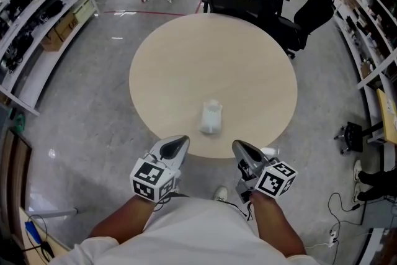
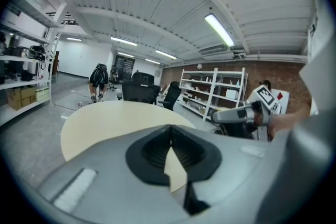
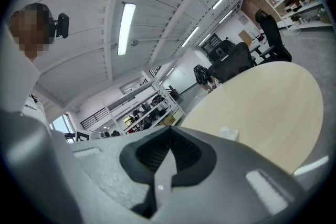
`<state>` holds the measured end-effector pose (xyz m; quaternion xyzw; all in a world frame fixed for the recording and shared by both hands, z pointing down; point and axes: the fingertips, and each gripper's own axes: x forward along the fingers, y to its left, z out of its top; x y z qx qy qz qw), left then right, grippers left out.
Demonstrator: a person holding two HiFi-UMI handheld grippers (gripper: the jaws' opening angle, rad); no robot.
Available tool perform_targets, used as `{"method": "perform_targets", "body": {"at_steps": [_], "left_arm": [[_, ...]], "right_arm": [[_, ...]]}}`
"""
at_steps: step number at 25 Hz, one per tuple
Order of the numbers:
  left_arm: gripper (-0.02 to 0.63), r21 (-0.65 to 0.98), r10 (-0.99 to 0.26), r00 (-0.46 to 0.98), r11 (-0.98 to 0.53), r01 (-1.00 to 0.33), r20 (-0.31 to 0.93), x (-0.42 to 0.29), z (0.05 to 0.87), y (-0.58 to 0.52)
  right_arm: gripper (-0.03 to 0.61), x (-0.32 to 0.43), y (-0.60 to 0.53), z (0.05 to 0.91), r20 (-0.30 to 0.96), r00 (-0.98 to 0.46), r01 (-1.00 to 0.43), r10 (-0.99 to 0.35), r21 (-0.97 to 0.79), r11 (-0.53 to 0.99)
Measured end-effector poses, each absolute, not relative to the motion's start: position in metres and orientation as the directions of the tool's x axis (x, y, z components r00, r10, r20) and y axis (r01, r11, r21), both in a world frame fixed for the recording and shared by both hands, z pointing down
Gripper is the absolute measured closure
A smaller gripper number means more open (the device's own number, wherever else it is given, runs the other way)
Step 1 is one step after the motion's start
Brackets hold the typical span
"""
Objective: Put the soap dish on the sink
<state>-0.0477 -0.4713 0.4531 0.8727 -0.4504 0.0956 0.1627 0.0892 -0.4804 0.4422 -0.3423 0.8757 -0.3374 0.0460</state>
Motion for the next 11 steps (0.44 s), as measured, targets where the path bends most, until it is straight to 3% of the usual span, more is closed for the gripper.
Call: {"method": "perform_targets", "body": {"at_steps": [11], "left_arm": [[0.606, 0.193, -0.752, 0.583, -0.550, -0.812, 0.308, -0.0450, 0.4521, -0.4718]], "right_arm": [[0.578, 0.0905, -0.4803, 0.4438, 0.157, -0.762, -0.573, -0.628, -0.614, 0.542]]}}
